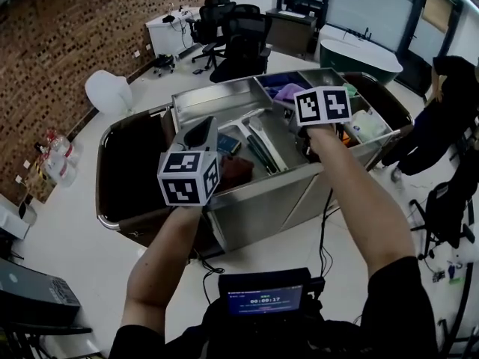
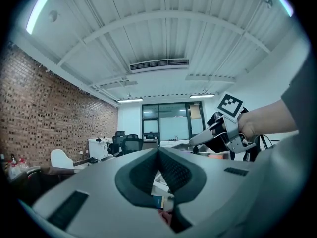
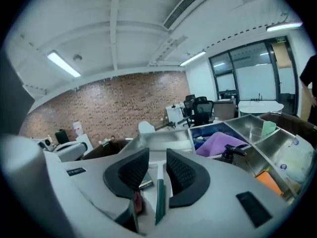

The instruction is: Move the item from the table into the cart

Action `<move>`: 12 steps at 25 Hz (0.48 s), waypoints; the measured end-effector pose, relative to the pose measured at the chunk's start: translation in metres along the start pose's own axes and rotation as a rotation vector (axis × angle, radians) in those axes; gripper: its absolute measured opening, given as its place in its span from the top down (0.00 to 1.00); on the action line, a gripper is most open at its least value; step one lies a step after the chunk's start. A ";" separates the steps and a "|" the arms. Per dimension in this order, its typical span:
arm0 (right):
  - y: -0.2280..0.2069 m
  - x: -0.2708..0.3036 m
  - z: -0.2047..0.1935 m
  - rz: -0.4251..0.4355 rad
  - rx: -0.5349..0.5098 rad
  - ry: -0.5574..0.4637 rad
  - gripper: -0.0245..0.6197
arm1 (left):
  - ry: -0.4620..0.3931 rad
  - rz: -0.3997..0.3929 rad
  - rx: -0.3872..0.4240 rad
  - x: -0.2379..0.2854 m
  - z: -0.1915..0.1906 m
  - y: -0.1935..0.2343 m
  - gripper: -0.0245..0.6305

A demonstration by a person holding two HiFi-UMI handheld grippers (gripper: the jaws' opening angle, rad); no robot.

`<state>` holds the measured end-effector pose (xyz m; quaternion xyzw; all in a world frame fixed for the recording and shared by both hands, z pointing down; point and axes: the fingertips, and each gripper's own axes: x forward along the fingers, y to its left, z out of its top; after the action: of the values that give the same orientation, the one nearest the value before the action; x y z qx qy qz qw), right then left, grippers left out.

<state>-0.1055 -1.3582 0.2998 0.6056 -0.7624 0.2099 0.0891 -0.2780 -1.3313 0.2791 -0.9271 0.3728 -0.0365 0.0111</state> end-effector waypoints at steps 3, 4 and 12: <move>0.014 -0.038 0.011 0.069 -0.011 -0.095 0.80 | -0.015 0.002 0.006 -0.012 0.008 -0.012 0.96; 0.019 -0.050 0.013 0.087 -0.023 -0.127 0.80 | -0.017 -0.002 0.010 -0.016 0.009 -0.016 0.96; 0.031 -0.125 0.002 0.129 -0.104 -0.370 0.80 | -0.040 0.023 0.008 -0.043 0.004 -0.032 0.96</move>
<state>-0.1034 -1.2425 0.2427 0.5784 -0.8128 0.0605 -0.0347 -0.2864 -1.2790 0.2743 -0.9233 0.3829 -0.0192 0.0227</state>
